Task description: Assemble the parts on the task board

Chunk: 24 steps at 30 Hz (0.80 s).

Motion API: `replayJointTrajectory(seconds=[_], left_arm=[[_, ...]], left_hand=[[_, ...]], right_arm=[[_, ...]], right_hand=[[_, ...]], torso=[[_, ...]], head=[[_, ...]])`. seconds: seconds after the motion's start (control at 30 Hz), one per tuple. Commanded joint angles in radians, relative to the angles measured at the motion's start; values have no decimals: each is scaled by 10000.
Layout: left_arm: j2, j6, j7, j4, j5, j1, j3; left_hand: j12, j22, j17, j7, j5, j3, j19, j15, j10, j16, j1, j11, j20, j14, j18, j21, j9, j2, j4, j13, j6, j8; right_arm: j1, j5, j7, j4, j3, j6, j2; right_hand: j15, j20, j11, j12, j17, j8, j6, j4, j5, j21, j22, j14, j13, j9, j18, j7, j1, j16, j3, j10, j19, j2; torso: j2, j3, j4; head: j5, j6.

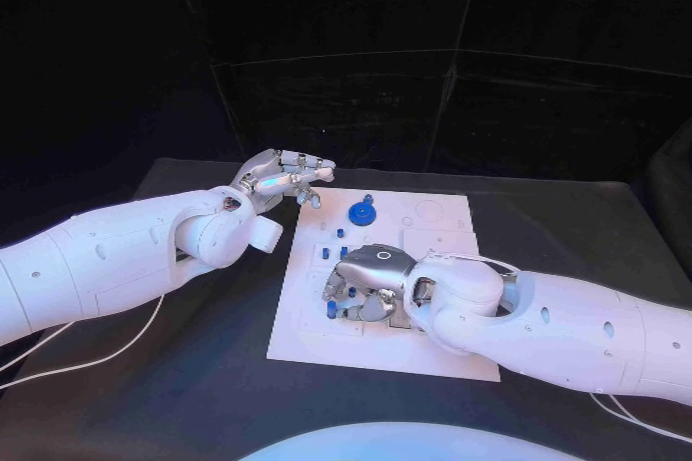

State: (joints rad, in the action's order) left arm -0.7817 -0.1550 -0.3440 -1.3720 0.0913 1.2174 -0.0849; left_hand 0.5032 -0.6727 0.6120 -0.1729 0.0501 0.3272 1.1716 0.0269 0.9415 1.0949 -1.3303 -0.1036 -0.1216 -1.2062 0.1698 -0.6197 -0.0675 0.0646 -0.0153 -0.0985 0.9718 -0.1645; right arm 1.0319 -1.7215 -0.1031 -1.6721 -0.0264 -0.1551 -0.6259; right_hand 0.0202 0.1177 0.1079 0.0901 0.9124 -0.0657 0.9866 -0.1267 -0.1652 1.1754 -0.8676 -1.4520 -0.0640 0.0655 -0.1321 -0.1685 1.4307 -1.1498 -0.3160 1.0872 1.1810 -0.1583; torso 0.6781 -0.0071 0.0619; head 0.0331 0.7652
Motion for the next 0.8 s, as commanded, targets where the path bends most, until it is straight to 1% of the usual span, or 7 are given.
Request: replayJointTrajectory(seconds=[0.03, 0.23, 0.33, 0.5, 0.57, 0.63, 0.8], left_arm=[[8, 124, -10, -2, -32, 14, 9], [-20, 139, 4, -4, -32, 14, 9], [-39, 157, 21, -7, -32, 13, 8], [-75, 151, 26, -12, -32, 12, 8], [-89, 148, 25, -18, -32, 12, 7], [-104, 146, 28, -29, -32, 12, 7], [-137, 135, 29, -40, -32, 12, 7]], left_hand=[[64, 10, -9, -27, 16, -19, -33, -15, -67, -43, 5, -34, -43, 77, 132, 61, 3, -104, -61, 10, -46, -55], [64, 10, -9, -27, 16, -19, -33, -15, -67, -43, 5, -34, -43, 77, 132, 61, 3, -104, -61, 10, -46, -55], [64, 10, -9, -27, 16, -19, -33, -15, -67, -43, 5, -34, -43, 77, 132, 61, 3, -104, -61, 10, -46, -55], [64, 10, -9, -27, 16, -19, -33, -15, -67, -43, 5, -34, -43, 77, 132, 61, 3, -104, -61, 10, -46, -55], [64, 10, -9, -27, 16, -19, -33, -15, -67, -43, 5, -34, -43, 77, 132, 61, 3, -104, -61, 10, -46, -55], [64, 10, -9, -27, 16, -19, -33, -15, -67, -43, 5, -34, -43, 77, 132, 61, 3, -104, -61, 10, -46, -55], [72, 28, -54, -31, 16, -28, -26, -10, -80, -63, 9, -39, -48, 96, 131, 81, 3, -112, -77, 16, -57, -62]], right_arm=[[11, 63, 125, -41, 1, -637, -66], [9, 175, 178, -352, 4, -1641, -534], [18, 469, 151, -707, 12, -2003, -1114], [143, 1849, -39, -1142, 22, -2254, -2075], [220, 2951, -388, -1345, 25, -2042, -2656], [250, 3563, -680, -1470, 25, -1966, -3032], [283, 4258, -1506, -1701, 20, -1908, -3823]], right_hand=[[67, 74, 80, -202, -816, 40, -598, 68, 8, -552, 823, 334, 16, -30, -210, -64, -129, 621, 260, -602, -542, -7], [137, 147, 140, 77, -1387, -3, -1134, 194, -165, -1012, 1381, 541, -49, 16, -312, -160, -139, 1026, 850, -900, -848, 140], [107, 109, 97, 387, -964, -85, -876, 207, -238, -717, 925, 319, -73, 58, -227, -139, -139, 674, 988, -506, -498, 240], [-16, 52, -50, 947, 250, -339, -249, 4, -285, 122, -332, -146, -183, 146, 5, -111, -349, -250, 1117, 500, 348, 399], [-244, -57, -362, 1632, 1066, -590, 244, -540, -503, 659, -1147, -342, -504, 227, 147, 170, -1054, -823, 1423, 1765, 854, 491], [-529, -344, -639, 2128, 1144, -772, 594, -852, -1010, 827, -1355, -356, -921, 304, 186, 463, -1394, -905, 1770, 2422, 1000, 459], [-814, -627, -955, 3711, 1372, -1095, 958, -1269, -1174, 1364, -2206, -429, -2477, 554, 357, 745, -1680, -1120, 2619, 2972, 1453, 353]], torso=[[-3, 4, -5], [-1, 23, -26], [-24, 3, -17], [-56, -14, -76], [-70, -15, -114], [-77, -16, -145], [-116, -18, -253]], head=[[-14, -24], [-30, -63], [-96, -87], [-209, -143], [-310, -179], [-395, -205], [-605, -236]])
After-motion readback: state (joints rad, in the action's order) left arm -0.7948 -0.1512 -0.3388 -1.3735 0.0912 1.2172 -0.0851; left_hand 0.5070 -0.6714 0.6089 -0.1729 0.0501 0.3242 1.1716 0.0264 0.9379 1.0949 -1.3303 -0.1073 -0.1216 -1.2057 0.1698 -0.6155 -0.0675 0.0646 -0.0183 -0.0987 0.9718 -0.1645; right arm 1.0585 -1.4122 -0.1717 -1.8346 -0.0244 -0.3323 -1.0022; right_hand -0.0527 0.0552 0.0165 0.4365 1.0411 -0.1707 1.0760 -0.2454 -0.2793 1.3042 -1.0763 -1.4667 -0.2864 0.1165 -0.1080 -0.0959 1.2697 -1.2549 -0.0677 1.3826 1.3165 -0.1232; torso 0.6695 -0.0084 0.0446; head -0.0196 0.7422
